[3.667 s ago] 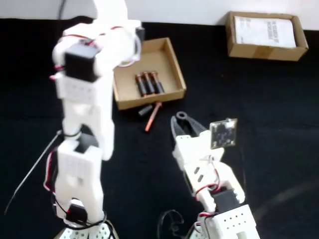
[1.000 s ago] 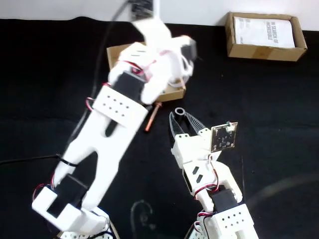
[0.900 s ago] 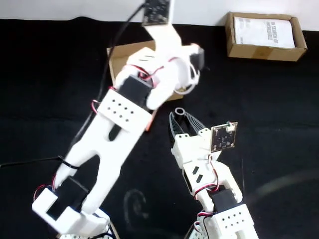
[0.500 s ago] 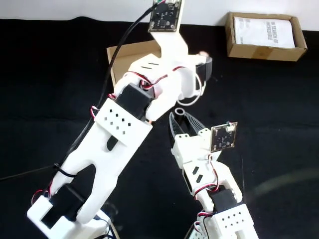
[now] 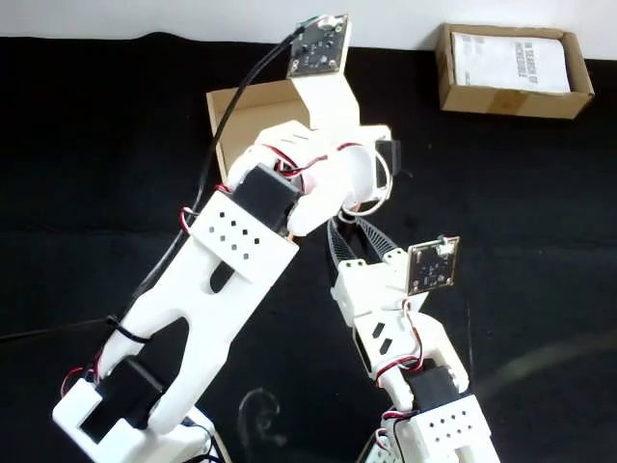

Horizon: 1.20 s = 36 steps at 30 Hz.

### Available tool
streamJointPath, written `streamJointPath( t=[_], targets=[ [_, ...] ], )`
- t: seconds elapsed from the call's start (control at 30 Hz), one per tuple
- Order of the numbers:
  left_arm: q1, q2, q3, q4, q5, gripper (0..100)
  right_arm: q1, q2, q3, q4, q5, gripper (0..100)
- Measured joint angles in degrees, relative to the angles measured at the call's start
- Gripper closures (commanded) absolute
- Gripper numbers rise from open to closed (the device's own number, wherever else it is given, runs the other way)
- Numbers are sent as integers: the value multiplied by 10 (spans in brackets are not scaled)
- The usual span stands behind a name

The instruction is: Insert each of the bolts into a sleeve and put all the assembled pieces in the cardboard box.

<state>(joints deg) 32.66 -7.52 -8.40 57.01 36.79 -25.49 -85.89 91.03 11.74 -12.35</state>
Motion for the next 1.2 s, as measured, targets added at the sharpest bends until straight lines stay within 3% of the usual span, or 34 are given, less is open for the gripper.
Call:
streamJointPath(
  t=[0.37, 0.73, 1.0, 1.2],
  targets=[
    [-1, -88, 120, -11, 3, 991, -1, 0, 1, 0, 0, 991],
    [5, -192, 330, -138, 3, 991, 1, 1, 1, 1, -1, 991],
    [11, -204, 382, -152, -44, 982, 13, 1, 1, 1, -1, 991],
    [11, -207, 384, -142, -91, 704, 15, 1, 1, 1, -1, 991]
  ],
)
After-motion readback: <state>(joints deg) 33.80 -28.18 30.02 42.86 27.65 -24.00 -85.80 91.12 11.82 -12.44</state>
